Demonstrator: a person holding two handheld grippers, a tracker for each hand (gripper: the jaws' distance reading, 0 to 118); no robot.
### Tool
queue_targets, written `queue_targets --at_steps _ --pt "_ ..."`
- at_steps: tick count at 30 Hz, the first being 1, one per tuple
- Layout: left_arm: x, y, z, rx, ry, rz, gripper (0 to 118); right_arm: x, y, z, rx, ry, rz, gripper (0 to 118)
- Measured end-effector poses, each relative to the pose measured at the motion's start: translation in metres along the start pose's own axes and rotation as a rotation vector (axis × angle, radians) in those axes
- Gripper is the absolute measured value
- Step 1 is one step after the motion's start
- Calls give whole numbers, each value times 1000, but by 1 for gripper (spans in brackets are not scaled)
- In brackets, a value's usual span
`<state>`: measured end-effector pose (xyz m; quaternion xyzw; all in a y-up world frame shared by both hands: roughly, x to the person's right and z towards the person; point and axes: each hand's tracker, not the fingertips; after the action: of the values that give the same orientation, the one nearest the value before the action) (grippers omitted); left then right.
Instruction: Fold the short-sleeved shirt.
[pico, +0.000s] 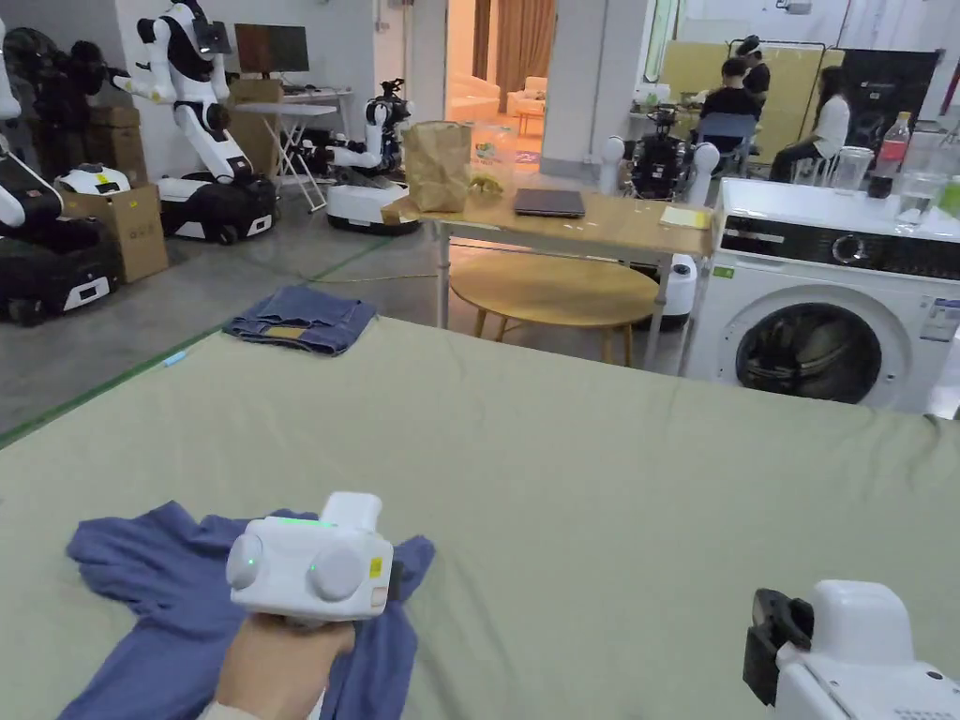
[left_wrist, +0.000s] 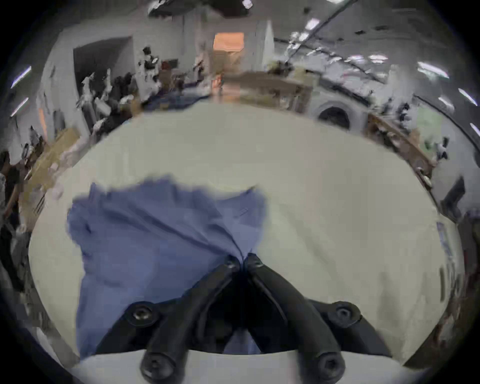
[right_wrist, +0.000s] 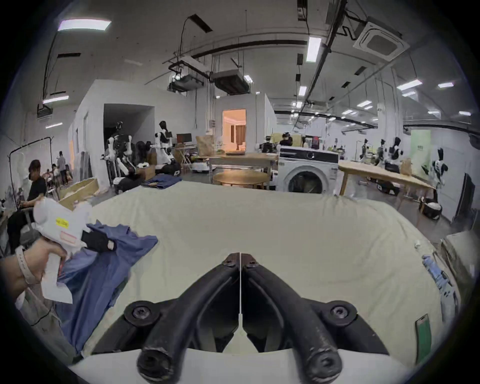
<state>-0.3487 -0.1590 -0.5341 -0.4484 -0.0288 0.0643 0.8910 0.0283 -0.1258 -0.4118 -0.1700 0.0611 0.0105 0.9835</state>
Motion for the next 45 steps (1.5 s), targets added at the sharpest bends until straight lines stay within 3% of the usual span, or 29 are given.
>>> queue_targets --at_steps 2,3,6,7,10,14,18,22,26,27,29,30,37,42,43,44,45 --pt "35 39 19 64 -63 -70 0 20 8 13 11 -28 -11 0" --pt "55 10 23 156 -71 -125 0 29 11 19 19 -41 -16 0" --pt "121 45 43 237 -188 -198 0 63 18 42 48 -104 -32 0" --pt "143 28 50 275 -239 -229 0 74 19 50 54 -126 -43 0" --pt "213 45 59 298 -371 -310 0 111 21 71 66 -173 -78 0" --pt "307 22 47 260 -440 -469 0 156 16 89 58 -264 -86 0" --pt "378 -35 0 112 -393 -563 0 194 1 95 31 -334 -97 0" --pt "411 -78 -78 -51 -322 -518 0 220 -19 92 -8 -376 -105 0" --pt "420 -100 -103 -12 -323 -499 2 231 -30 85 -35 -388 -106 0" --pt "419 -100 -95 7 -351 -477 18 231 -30 84 -40 -385 -99 0" --pt "406 -93 -80 19 -371 -468 93 228 -28 84 -48 -357 -92 0" --pt "396 -88 -65 95 -379 -454 107 225 -26 84 -42 -341 -90 0" --pt "270 -81 80 598 -101 -378 107 181 -11 85 43 -244 -75 0" --pt "174 -103 149 700 71 -303 107 144 -6 80 59 -195 -96 0" --pt "159 -105 154 670 90 -299 99 137 -6 80 60 -181 -98 0" --pt "145 -107 159 624 120 -289 77 131 -6 79 60 -171 -97 0" --pt "134 -106 161 572 130 -287 38 125 -6 78 59 -164 -93 0"
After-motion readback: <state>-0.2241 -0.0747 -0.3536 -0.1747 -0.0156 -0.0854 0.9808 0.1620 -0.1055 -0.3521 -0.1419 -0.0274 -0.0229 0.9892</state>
